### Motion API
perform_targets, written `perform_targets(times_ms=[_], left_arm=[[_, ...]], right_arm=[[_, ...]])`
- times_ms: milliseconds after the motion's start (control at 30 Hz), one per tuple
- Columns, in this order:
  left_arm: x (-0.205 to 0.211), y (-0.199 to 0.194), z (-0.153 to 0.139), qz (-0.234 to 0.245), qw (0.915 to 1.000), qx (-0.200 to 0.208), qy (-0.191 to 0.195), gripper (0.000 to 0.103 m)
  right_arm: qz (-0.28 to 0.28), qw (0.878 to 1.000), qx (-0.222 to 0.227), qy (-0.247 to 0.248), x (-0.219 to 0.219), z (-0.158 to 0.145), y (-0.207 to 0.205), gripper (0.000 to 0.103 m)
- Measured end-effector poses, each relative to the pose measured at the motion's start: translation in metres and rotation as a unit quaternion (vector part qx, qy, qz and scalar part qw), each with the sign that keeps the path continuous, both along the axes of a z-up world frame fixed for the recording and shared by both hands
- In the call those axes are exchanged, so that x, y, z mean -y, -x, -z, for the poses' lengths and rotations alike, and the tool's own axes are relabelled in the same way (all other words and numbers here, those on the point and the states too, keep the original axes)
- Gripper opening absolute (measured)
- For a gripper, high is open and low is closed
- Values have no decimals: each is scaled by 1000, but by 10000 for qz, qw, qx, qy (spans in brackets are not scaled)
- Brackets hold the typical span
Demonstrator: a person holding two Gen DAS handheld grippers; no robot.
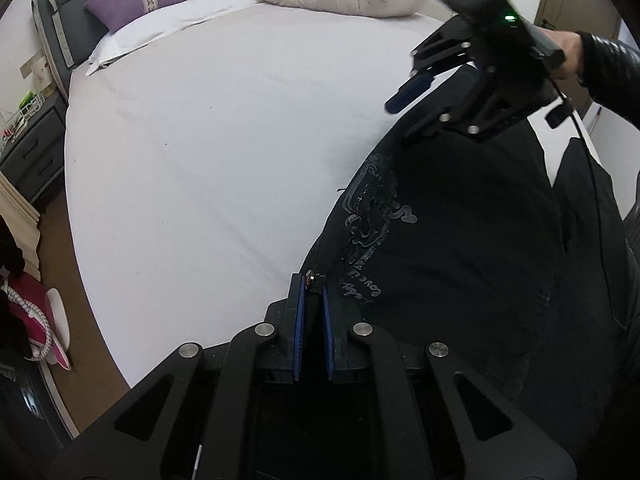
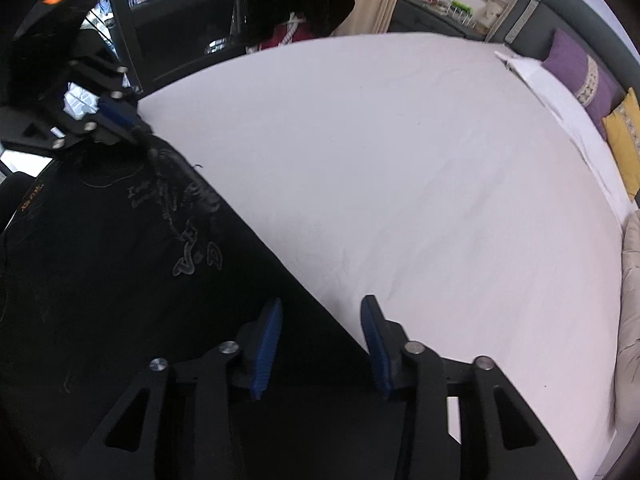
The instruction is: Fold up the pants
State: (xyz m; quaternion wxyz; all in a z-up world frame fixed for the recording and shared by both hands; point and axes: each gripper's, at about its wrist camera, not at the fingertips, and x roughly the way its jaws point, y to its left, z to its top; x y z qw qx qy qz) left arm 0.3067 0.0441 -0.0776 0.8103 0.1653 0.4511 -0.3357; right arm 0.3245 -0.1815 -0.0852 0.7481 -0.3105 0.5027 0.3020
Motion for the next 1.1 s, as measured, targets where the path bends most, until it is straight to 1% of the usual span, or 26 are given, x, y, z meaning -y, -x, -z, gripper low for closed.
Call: perform_targets(times_ms=[33, 67, 100, 133, 167, 267, 333, 467, 500, 567, 733, 833, 933, 1100], left_arm=[[0, 3, -2, 13, 10000, 20, 8, 7], [-9, 1, -6, 19, 10000, 21, 28, 7], [-8, 4, -8, 22, 10000, 35, 49, 7], [-9, 7, -8, 18, 10000, 33, 74, 7], [-9, 10, -9, 4, 9999, 30, 103, 7], [-12, 11, -7, -63, 9998, 6, 182, 7], [-9, 18, -7, -90, 9997, 7, 246, 7], [-8, 33, -17, -129, 9993, 66, 354, 7], [-12, 23, -17, -146, 9992, 60, 379, 7], [-18, 23, -23, -173, 9989, 41, 436, 7], [-23, 47, -34, -140, 9983, -10, 557, 7], [-26, 64, -39, -57, 9983, 4, 577, 7], [-29, 84, -44, -1, 9979, -6, 646, 7], [-34, 129, -46, 127, 9977, -119, 658, 7]], right_arm=[[-8, 10000, -75, 34, -1, 3, -2, 38], [-3, 9999, -154, 67, -2, 6, -4, 35], [22, 9997, -234, 95, -2, 8, -7, 32], [38, 9995, -303, 90, -2, 9, -8, 24], [54, 9994, -332, 84, -3, 8, -8, 13], [150, 9993, -329, 32, -3, 0, -4, 5], [212, 9994, -272, 0, -2, -7, 1, 4], [413, 9990, -80, -146, -7, -21, 14, 3], [440, 9988, -25, -200, -10, -25, 18, 3], [468, 9984, 45, -319, -17, -30, 27, 3], [497, 9978, 27, -449, -29, -30, 58, 3], [582, 9968, 85, -541, -30, -35, 73, 3], [564, 9967, 203, -543, -28, -39, 99, 3], [224, 9992, 259, -224, -29, -41, 162, 3]])
